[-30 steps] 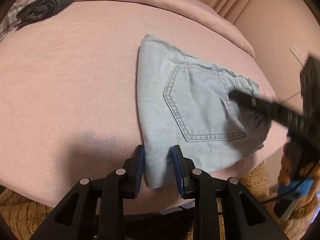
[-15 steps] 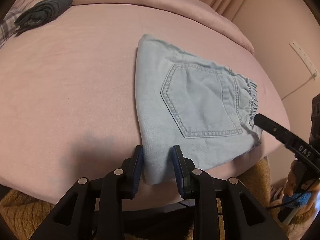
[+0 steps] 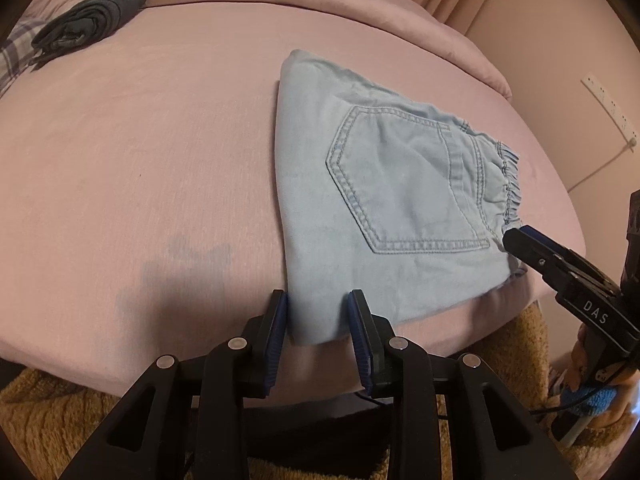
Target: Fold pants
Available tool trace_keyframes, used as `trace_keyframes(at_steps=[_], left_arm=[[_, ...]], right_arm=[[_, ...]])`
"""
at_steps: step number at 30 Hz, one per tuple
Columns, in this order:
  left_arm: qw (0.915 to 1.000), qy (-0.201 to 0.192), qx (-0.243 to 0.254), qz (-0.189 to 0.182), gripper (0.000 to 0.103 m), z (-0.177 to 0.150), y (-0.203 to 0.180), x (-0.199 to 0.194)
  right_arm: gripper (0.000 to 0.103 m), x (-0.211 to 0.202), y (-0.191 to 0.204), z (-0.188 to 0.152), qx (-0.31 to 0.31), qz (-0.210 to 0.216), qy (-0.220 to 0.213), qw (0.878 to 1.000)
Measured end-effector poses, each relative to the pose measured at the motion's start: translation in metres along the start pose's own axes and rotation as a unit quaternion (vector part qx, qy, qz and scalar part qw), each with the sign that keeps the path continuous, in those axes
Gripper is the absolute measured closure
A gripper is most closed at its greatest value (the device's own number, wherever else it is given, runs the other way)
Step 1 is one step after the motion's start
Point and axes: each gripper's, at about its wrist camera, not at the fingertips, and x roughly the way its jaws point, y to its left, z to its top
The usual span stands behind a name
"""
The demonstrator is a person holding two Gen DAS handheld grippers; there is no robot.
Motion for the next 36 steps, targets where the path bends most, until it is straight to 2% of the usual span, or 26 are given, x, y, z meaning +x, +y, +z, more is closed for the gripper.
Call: trace_keyframes(at_steps=[9, 11, 14, 19, 20, 22, 23, 25, 27, 29, 31, 36], left_arm=[[1.0, 0.005, 0.005, 0.003, 0.071, 0.0, -0.001, -0.001], [1.0, 0.006, 0.003, 0.002, 0.071, 0.003, -0.002, 0.0], [1.0, 0.004, 0.002, 0.001, 0.071, 0.004, -0.003, 0.0], [0.9999, -0.013, 0.005, -0.007, 0.069, 0.012, -0.009, -0.011], [0.9997, -0.019, 0.002, -0.015, 0.058, 0.017, -0.008, -0.015], [0.9994, -0.028, 0.001, -0.021, 0.045, 0.025, -0.007, -0.019], [0.9992, -0.033, 0.003, -0.021, 0.042, 0.029, -0.007, -0.022], [0.9991, -0.04, 0.007, -0.014, 0.042, 0.039, -0.004, -0.026], [0.9989, -0.046, 0.008, -0.009, 0.041, 0.051, -0.002, -0.029], [0.9986, -0.052, 0.008, -0.008, 0.04, 0.061, -0.002, -0.029], [0.9989, -0.044, 0.012, -0.009, 0.039, 0.075, 0.001, -0.027], [0.9991, -0.015, 0.015, -0.036, 0.037, 0.112, 0.001, -0.013]], right_arm=[[0.047, -0.004, -0.004, -0.01, 0.007, -0.005, 0.006, 1.0], [0.039, -0.003, -0.007, -0.013, 0.019, -0.004, 0.018, 1.0], [0.039, -0.004, -0.013, -0.017, 0.04, 0.012, 0.017, 0.999], [0.037, -0.011, -0.005, -0.019, 0.023, 0.0, 0.012, 1.0], [0.037, -0.012, -0.006, -0.019, 0.029, 0.006, 0.013, 0.999], [0.036, -0.016, -0.008, -0.016, 0.046, 0.016, 0.01, 0.999], [0.034, -0.021, -0.01, -0.014, 0.052, 0.026, 0.001, 0.998], [0.031, -0.028, -0.013, -0.011, 0.059, 0.036, -0.015, 0.998], [0.019, -0.035, -0.019, -0.006, 0.075, 0.05, -0.028, 0.996], [0.014, -0.038, -0.029, -0.001, 0.094, 0.057, -0.039, 0.993], [0.013, -0.036, -0.038, 0.005, 0.115, 0.069, -0.04, 0.99], [0.013, -0.026, -0.063, 0.031, 0.156, 0.142, -0.034, 0.977]])
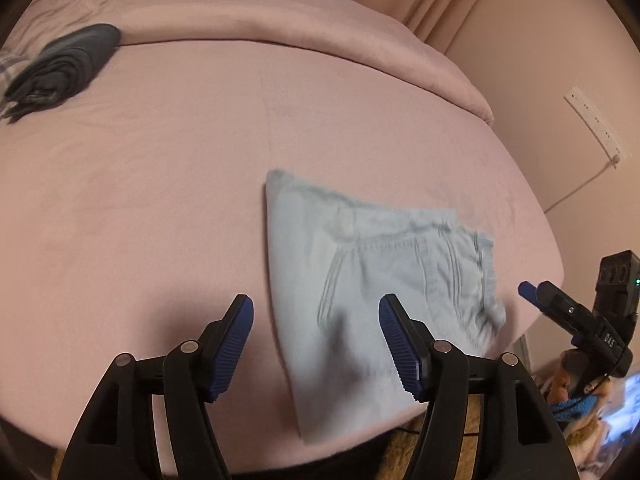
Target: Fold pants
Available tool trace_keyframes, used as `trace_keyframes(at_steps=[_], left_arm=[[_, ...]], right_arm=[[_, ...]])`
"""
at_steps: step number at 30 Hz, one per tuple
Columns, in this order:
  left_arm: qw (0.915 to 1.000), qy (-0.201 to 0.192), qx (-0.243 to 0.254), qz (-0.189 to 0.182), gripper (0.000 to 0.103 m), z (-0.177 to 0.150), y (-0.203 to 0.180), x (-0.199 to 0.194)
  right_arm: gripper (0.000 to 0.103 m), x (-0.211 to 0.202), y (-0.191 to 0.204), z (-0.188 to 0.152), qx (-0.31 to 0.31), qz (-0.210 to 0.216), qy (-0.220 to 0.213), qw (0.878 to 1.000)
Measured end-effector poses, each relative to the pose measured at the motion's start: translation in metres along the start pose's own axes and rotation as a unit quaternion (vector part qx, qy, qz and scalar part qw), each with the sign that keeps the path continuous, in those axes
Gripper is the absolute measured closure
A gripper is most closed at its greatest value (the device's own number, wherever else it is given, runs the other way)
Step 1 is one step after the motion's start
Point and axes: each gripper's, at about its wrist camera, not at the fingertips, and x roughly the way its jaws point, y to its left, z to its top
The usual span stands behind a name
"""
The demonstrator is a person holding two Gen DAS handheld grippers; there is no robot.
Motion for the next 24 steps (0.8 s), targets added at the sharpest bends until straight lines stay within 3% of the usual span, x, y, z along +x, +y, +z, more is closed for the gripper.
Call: trace_keyframes(at_steps=[3, 6, 9, 12, 15, 18, 19, 20, 22, 23, 24], left_arm=[[1.0, 0.001, -0.006, 0.003, 0.03, 0.008, 0.005, 0.009], [0.9994, 0.01, -0.025, -0.019, 0.029, -0.002, 0.017, 0.026], [0.9977, 0.052, -0.033, -0.028, 0.029, -0.016, 0.027, 0.05], [0.9973, 0.038, -0.042, -0.047, 0.029, -0.021, 0.031, 0.05], [0.9949, 0.049, -0.037, -0.081, 0.029, -0.026, 0.028, 0.056], [0.9965, 0.044, -0.02, -0.068, 0.03, -0.028, 0.019, 0.06], [0.9965, 0.044, -0.019, -0.069, 0.031, -0.028, 0.017, 0.06], [0.9955, 0.045, -0.02, -0.08, 0.04, -0.028, 0.014, 0.061], [0.9943, 0.047, -0.026, -0.092, 0.047, -0.029, 0.01, 0.064], [0.9956, 0.042, -0.021, -0.08, 0.054, -0.03, 0.007, 0.064], [0.9969, 0.036, -0.013, -0.068, 0.058, -0.032, 0.003, 0.061]], right_arm=[[0.013, 0.007, -0.014, 0.014, 0.042, 0.033, 0.0, 0.999], [0.012, 0.022, -0.026, 0.008, 0.086, 0.026, 0.016, 0.996], [0.013, 0.035, -0.031, -0.006, 0.085, 0.017, 0.045, 0.995], [0.015, 0.045, -0.034, -0.02, 0.087, 0.016, 0.067, 0.994], [0.015, 0.055, -0.037, -0.022, 0.087, 0.021, 0.075, 0.993], [0.015, 0.069, -0.033, -0.019, 0.071, 0.036, 0.076, 0.994], [0.015, 0.072, -0.031, -0.017, 0.065, 0.035, 0.075, 0.994], [0.015, 0.075, -0.027, -0.016, 0.057, 0.034, 0.072, 0.995], [0.015, 0.083, -0.017, -0.014, 0.036, 0.026, 0.07, 0.997], [0.021, 0.085, -0.012, -0.014, 0.026, 0.017, 0.067, 0.997], [0.036, 0.087, -0.008, -0.014, 0.019, 0.008, 0.062, 0.998]])
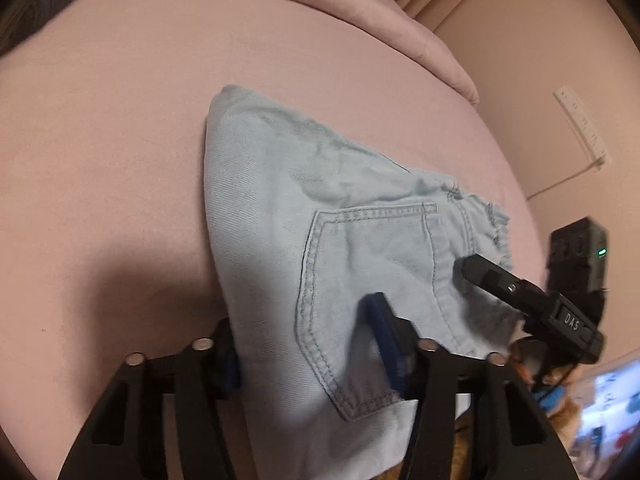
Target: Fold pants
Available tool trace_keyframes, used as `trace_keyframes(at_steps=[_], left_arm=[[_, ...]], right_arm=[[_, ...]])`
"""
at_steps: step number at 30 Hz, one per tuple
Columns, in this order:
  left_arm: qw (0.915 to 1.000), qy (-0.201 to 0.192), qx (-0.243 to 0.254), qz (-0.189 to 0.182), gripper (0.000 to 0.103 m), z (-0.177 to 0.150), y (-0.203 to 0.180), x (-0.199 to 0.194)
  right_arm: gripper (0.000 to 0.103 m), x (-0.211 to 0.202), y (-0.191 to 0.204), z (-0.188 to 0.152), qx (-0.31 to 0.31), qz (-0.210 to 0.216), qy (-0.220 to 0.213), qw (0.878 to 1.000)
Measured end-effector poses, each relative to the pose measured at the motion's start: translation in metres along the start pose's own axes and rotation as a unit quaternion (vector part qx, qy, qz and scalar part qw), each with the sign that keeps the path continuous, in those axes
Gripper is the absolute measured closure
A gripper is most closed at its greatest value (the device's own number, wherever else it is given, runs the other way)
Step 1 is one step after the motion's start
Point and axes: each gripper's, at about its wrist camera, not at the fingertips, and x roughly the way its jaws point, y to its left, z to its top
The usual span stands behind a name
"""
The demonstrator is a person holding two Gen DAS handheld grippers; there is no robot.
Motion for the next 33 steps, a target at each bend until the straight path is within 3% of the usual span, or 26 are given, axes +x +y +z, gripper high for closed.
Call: trace_keyframes(at_steps=[2, 4, 8, 11, 16, 20, 24, 26, 30, 33], left_arm=[[0.9998, -0.011, 0.009, 0.015, 0.077, -0.001, -0.005, -0.006], [0.9995, -0.024, 0.013, 0.013, 0.083, -0.001, -0.01, -0.014], [0.999, -0.044, 0.001, -0.007, 0.083, 0.007, -0.009, -0.038], [0.9965, -0.082, 0.011, -0.007, 0.083, 0.016, -0.013, -0.064], [0.9934, -0.114, 0.003, 0.005, 0.083, 0.036, -0.003, -0.078], [0.9924, -0.115, -0.02, 0.039, 0.083, 0.045, 0.011, -0.06], [0.9935, -0.075, -0.044, 0.074, 0.083, 0.042, 0.036, -0.038], [0.9925, -0.066, -0.04, 0.094, 0.078, 0.038, 0.039, -0.03], [0.9912, -0.07, -0.033, 0.108, 0.069, 0.029, 0.039, -0.027], [0.9904, -0.075, -0.052, 0.104, 0.056, 0.025, 0.049, -0.029]], right_arm=[[0.05, 0.0, 0.003, 0.0, 0.0, -0.003, -0.005, 1.0], [0.055, -0.006, 0.008, 0.001, 0.0, -0.007, -0.011, 1.0], [0.06, -0.023, 0.024, 0.012, -0.013, 0.019, -0.035, 0.999], [0.06, -0.035, 0.038, 0.025, -0.037, 0.035, -0.059, 0.997], [0.06, -0.029, 0.051, 0.053, -0.055, 0.049, -0.067, 0.995], [0.059, 0.005, 0.052, 0.063, -0.06, 0.029, -0.052, 0.996], [0.052, 0.048, 0.041, 0.058, -0.036, -0.032, -0.003, 0.999], [0.048, 0.061, 0.031, 0.049, -0.034, -0.069, 0.0, 0.997], [0.044, 0.056, 0.031, 0.043, -0.041, -0.067, -0.031, 0.996], [0.04, 0.055, 0.035, 0.04, -0.051, -0.084, -0.038, 0.994]])
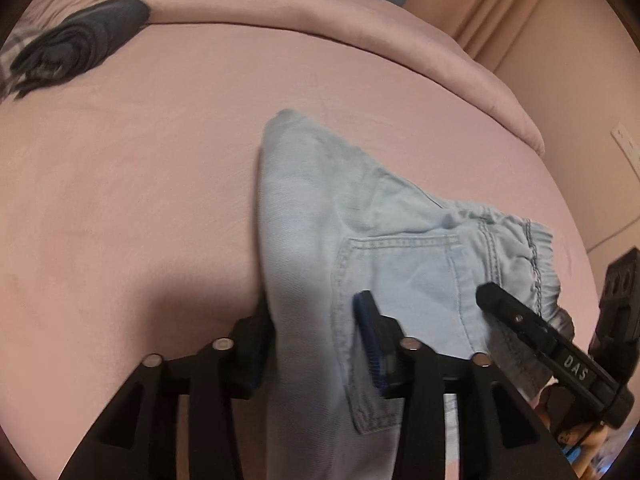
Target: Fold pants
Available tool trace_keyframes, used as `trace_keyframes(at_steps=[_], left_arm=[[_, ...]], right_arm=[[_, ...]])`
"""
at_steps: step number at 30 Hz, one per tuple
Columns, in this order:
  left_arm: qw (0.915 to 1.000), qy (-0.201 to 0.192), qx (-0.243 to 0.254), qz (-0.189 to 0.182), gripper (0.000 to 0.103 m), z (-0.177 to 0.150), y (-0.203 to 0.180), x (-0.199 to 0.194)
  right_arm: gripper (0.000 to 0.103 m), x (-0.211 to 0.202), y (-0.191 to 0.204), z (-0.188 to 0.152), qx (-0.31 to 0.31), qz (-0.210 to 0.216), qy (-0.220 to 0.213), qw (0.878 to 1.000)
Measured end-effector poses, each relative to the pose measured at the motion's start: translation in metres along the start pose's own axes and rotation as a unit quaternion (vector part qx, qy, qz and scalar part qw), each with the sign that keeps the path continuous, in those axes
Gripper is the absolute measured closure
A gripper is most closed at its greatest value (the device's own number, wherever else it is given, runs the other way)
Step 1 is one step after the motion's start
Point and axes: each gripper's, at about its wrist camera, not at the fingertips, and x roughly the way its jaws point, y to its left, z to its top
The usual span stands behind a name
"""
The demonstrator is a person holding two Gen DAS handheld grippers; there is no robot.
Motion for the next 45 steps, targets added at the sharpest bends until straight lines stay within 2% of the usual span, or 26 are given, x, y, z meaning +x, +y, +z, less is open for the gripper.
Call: trace_keyframes(at_steps=[2, 4, 6, 8, 13, 16, 17, 22, 31, 34, 45], left_arm=[[1.0, -0.001, -0.005, 0.001, 0.047, -0.004, 0.008, -0.001], [0.9999, -0.003, 0.001, 0.01, 0.044, -0.008, 0.007, -0.004], [0.9997, -0.004, 0.01, 0.023, 0.041, -0.01, 0.005, -0.007], [0.9995, -0.004, 0.015, 0.029, 0.04, -0.013, 0.003, -0.012], [0.9995, 0.02, 0.007, 0.022, 0.038, -0.017, 0.005, -0.028], [0.9996, 0.006, 0.006, 0.027, 0.018, -0.017, 0.006, -0.044], [0.9996, -0.001, 0.007, 0.028, 0.017, -0.018, 0.004, -0.049], [0.9987, -0.037, 0.018, 0.032, 0.016, -0.022, -0.001, -0.078], [0.9919, -0.109, 0.044, 0.048, 0.012, -0.017, -0.03, -0.11], [0.9867, -0.137, 0.04, 0.078, 0.012, -0.019, -0.037, -0.114], [0.9869, -0.137, 0.057, 0.062, 0.012, -0.025, -0.046, -0.121]], right_arm=[[0.036, -0.002, 0.004, -0.002, -0.01, -0.017, -0.004, 1.0], [0.03, -0.003, 0.017, -0.001, -0.02, -0.038, -0.008, 0.999], [0.018, -0.006, 0.015, 0.001, -0.03, -0.07, -0.009, 0.997], [0.011, -0.012, 0.009, 0.002, -0.03, -0.098, -0.01, 0.995], [0.011, -0.028, 0.016, 0.004, -0.036, -0.127, -0.019, 0.991], [0.011, -0.046, 0.02, 0.007, -0.047, -0.139, -0.04, 0.988], [0.011, -0.051, 0.022, 0.006, -0.048, -0.135, -0.047, 0.989], [0.011, -0.078, 0.027, 0.008, -0.034, -0.121, -0.081, 0.989], [0.01, -0.112, 0.055, -0.002, -0.066, -0.123, -0.12, 0.983], [0.009, -0.112, 0.059, -0.004, -0.073, -0.124, -0.122, 0.982], [0.009, -0.112, 0.061, -0.011, -0.083, -0.151, -0.107, 0.979]])
